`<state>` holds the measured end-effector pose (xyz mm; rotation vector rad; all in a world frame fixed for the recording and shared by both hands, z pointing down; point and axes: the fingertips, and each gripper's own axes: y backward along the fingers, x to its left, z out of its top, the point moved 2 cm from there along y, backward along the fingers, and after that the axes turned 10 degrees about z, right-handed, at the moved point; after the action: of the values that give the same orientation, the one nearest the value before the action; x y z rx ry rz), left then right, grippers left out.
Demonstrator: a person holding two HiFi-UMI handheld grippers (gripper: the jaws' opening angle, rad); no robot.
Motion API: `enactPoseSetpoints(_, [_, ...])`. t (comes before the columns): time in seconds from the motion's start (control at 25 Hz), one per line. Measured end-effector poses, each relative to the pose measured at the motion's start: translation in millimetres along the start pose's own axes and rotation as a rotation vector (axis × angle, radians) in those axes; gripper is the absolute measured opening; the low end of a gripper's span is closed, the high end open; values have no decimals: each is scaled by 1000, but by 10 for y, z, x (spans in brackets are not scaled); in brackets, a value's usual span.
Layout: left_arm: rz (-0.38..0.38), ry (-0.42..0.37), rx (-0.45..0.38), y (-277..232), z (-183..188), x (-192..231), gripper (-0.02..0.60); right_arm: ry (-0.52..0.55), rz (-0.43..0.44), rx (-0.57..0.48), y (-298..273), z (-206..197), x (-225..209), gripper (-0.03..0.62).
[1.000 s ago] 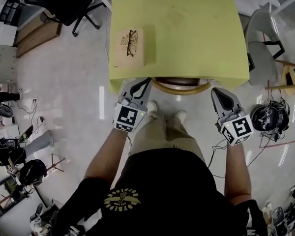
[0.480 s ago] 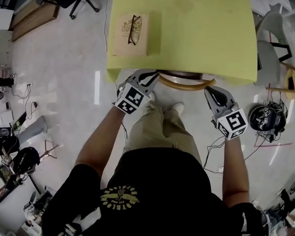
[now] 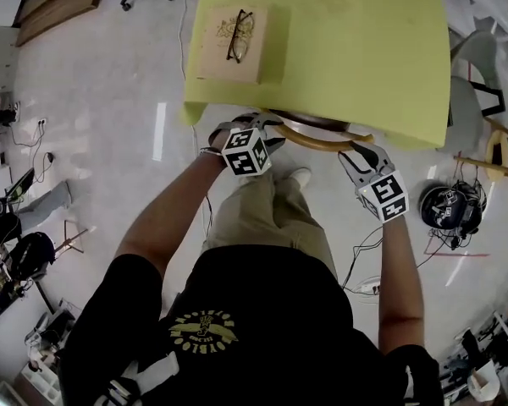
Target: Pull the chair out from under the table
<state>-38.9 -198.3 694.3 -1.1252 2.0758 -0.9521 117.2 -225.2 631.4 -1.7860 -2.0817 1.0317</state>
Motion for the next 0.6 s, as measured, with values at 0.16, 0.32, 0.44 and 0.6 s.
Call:
enactPoseSetpoints(0.16, [-67, -66, 59, -193, -142, -93, 152, 0, 40, 74, -195, -178, -23, 148])
enactPoseSetpoints(0.32, [-104, -79, 92, -399, -229, -129, 169, 7, 83, 156, -351, -363, -78, 181])
enactPoseSetpoints(0.44, [-138, -61, 114, -570, -327, -135, 175, 14, 107, 226, -509, -530, -151, 193])
enactPoseSetpoints(0.6, [-187, -52, 137, -750, -433, -185, 176, 35, 129, 328, -701, -787, -236, 204])
